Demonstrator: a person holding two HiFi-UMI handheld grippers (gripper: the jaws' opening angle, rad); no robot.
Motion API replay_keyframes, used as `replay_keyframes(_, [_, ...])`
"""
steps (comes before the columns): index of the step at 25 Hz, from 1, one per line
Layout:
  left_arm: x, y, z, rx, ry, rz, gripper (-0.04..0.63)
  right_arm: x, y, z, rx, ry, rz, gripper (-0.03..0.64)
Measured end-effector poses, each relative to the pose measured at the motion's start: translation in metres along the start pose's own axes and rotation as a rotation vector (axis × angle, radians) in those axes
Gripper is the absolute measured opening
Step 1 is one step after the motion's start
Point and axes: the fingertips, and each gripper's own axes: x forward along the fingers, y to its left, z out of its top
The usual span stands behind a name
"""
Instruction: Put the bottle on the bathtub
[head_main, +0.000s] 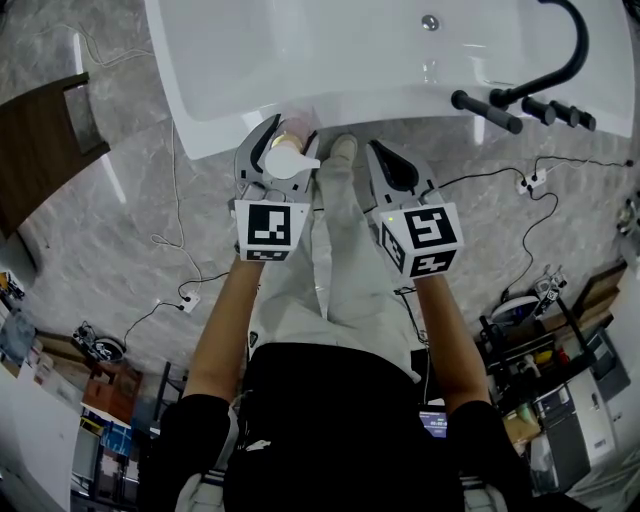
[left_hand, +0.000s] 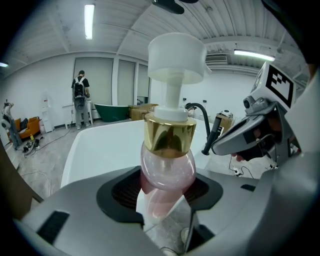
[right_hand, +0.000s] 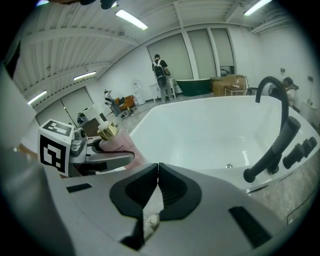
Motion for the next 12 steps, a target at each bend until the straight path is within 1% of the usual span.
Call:
replay_keyframes(8, [0.0008,-0.0015,-0.0013,-0.017,-0.008,0.000,0.239,-0.0009,-0.0004,-0.0042,-0.001,0.003,0.001,0.023])
replay_keyframes(12, [0.0005,-0.0005,-0.0056,-0.026,0.004,-0.002,0.274,-0.0013,0.0006,-0.0050,-0.004,0.005,0.003,0.023])
